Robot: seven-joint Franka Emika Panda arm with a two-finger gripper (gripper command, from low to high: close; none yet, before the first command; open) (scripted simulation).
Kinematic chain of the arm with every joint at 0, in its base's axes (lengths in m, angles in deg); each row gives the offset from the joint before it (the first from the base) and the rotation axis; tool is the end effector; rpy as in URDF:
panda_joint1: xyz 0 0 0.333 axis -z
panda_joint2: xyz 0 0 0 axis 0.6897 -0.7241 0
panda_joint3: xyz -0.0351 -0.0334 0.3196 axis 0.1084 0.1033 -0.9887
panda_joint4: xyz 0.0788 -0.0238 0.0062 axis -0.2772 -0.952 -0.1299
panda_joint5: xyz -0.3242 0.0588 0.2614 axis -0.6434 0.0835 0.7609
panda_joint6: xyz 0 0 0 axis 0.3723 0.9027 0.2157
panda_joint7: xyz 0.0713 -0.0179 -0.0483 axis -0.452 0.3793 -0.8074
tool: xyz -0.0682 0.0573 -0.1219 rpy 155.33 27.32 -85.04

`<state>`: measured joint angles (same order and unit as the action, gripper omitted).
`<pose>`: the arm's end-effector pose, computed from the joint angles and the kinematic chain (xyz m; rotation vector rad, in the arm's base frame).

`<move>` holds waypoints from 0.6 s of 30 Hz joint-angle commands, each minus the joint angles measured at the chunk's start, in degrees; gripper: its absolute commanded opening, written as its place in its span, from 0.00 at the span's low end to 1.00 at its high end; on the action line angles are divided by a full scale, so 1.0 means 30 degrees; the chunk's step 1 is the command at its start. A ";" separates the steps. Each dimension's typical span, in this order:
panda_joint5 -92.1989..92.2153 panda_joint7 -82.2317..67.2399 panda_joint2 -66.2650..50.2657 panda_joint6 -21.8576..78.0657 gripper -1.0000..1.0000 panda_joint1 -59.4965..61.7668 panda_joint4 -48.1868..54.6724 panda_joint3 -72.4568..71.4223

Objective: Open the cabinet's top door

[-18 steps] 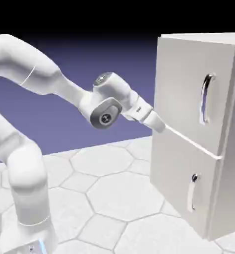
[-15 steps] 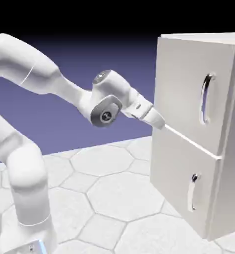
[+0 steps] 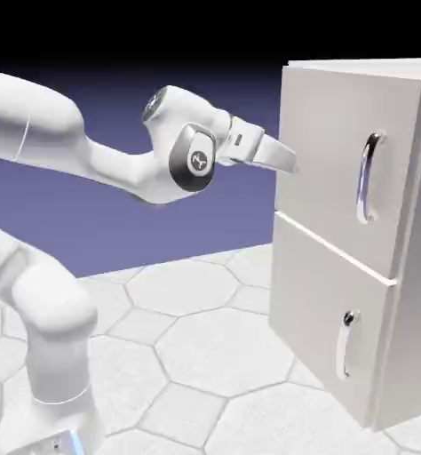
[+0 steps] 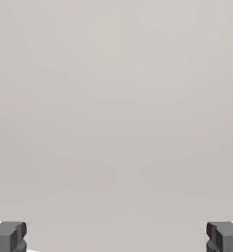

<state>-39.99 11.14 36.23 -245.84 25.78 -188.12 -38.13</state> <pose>0.4242 0.0047 0.5581 -2.2625 0.7173 -1.4082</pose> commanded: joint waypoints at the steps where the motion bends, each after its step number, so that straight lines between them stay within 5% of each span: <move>1: -0.0832 0.0505 0.0212 0.0021 0.50 -0.0298 0.0147 0.0382; 18: -1.4952 0.9082 0.3807 0.0374 0.50 -0.5355 0.2637 0.6872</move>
<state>-84.84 38.38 47.65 -244.72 9.72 -180.21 -17.52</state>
